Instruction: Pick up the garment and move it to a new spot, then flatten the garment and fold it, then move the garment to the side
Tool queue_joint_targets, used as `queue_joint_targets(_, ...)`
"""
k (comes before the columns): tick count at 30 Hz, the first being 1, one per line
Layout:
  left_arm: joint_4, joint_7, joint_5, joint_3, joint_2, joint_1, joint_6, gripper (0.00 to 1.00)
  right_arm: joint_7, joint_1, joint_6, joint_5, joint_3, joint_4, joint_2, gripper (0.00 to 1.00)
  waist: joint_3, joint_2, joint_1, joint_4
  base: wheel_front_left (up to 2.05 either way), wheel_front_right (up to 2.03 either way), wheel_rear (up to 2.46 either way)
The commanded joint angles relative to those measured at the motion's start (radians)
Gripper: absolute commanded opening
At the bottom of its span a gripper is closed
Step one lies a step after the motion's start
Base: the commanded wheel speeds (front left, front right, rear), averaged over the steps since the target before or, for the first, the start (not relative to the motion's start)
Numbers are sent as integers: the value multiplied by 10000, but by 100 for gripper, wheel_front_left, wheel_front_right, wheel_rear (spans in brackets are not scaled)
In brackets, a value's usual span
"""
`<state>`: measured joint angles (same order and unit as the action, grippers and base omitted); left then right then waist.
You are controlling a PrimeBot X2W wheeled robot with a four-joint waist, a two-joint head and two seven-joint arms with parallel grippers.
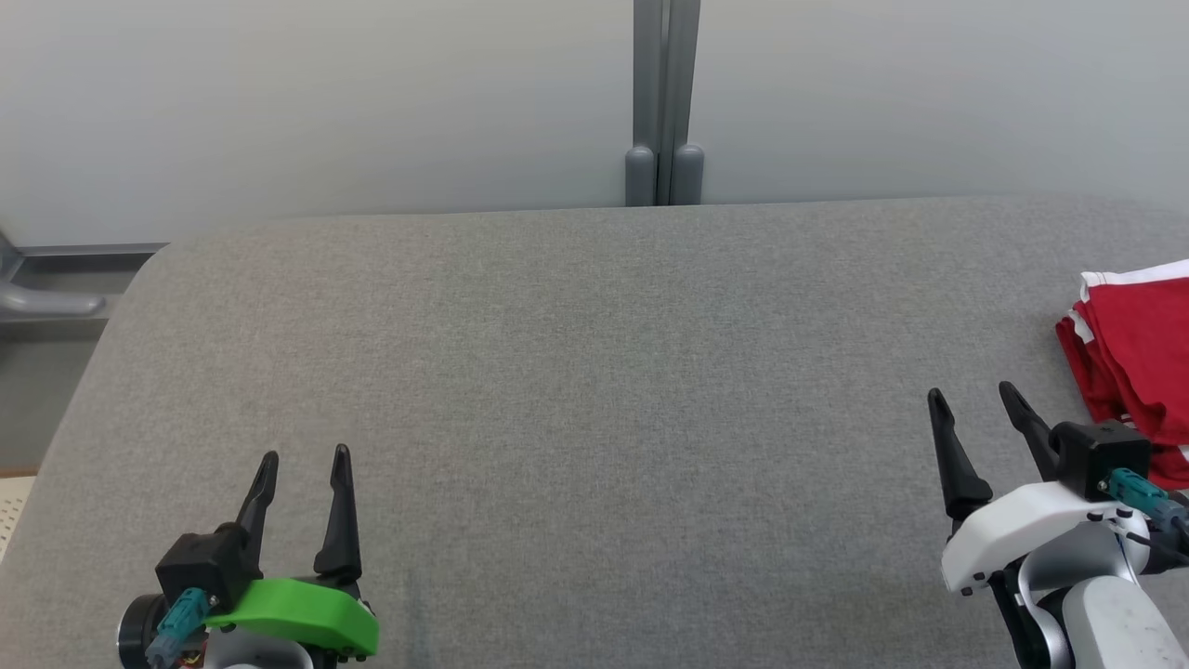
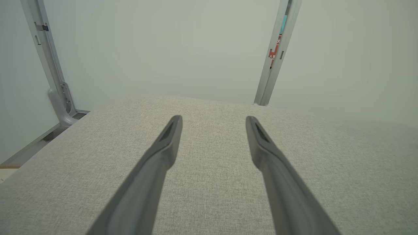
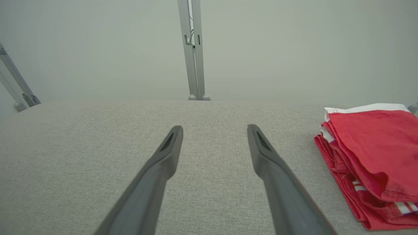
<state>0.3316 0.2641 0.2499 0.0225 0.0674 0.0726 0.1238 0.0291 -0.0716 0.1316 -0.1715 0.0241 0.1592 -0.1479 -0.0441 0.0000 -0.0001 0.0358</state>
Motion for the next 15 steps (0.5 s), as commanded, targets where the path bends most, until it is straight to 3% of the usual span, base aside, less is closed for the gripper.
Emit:
queue_joint_targets(1,38,-5,-10,-26,-17,17,34,100,17,46,-20,-12,-12,42,8,100,8,0,1,-54,0,0,0)
queue_joint_targets(15,60,-6,8,-36,88,105,69,100,103,-60,-20,-18,34,191,94,100,93,0,1,-101,0,0,0)
